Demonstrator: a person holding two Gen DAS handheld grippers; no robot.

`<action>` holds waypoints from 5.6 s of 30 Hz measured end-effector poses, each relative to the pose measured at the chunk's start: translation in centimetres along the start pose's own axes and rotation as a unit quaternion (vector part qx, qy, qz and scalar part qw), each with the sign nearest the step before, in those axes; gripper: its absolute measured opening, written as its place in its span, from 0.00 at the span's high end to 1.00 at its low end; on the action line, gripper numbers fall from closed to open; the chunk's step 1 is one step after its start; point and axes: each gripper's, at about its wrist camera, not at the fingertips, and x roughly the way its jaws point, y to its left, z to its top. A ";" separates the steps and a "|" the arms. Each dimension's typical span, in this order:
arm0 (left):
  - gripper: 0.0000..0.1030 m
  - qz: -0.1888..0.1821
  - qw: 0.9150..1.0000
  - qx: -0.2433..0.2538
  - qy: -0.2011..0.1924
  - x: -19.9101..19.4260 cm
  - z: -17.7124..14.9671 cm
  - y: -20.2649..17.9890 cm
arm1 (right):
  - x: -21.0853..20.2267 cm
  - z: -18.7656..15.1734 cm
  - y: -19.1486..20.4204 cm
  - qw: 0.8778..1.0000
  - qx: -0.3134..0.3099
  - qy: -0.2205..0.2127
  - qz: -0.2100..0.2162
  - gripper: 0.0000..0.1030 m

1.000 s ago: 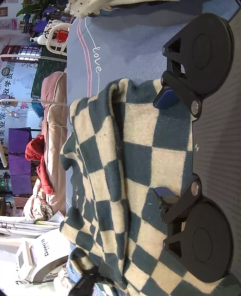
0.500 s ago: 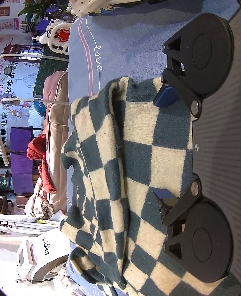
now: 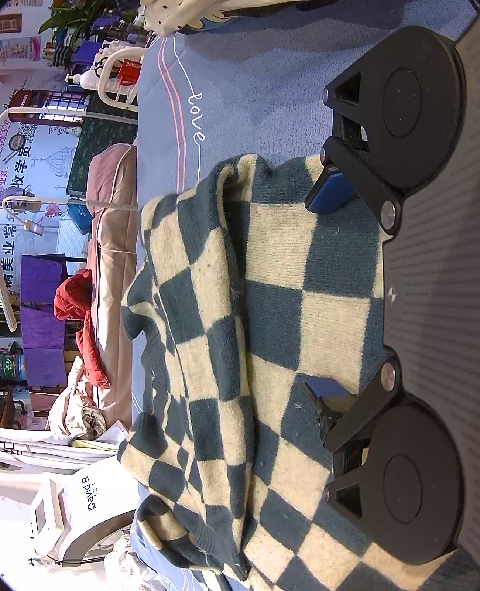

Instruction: Fold small clothes

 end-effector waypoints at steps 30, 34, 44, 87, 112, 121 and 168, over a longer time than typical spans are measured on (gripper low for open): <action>0.84 -0.365 0.919 -0.131 -0.070 -19.1 6.4 -7.5 | -5.6 6.1 4.4 0.987 0.095 0.012 0.132 0.00; 0.31 -0.248 0.951 -0.171 -0.070 -17.9 5.0 -5.2 | -4.8 5.3 5.5 0.961 0.164 0.046 0.219 0.00; 0.06 -0.015 0.983 -0.181 -0.012 -13.2 -3.5 1.5 | -3.5 6.4 20.3 0.913 0.046 0.087 0.396 0.00; 0.04 -0.042 0.970 -0.240 -0.009 -11.8 -6.7 5.3 | 1.8 2.0 25.8 0.899 0.245 0.215 0.294 0.35; 0.01 -0.096 0.986 -0.130 -0.028 -11.9 -0.7 -3.1 | -4.2 13.3 -5.7 0.966 0.216 0.015 0.142 0.84; 0.01 -0.112 0.988 -0.097 -0.032 -10.1 2.3 -7.3 | 1.0 11.5 -8.7 0.975 0.203 0.054 0.077 0.84; 0.00 -0.099 0.994 -0.055 0.001 -8.7 -2.4 -11.5 | 0.5 6.1 -4.7 0.999 0.050 0.019 0.006 0.00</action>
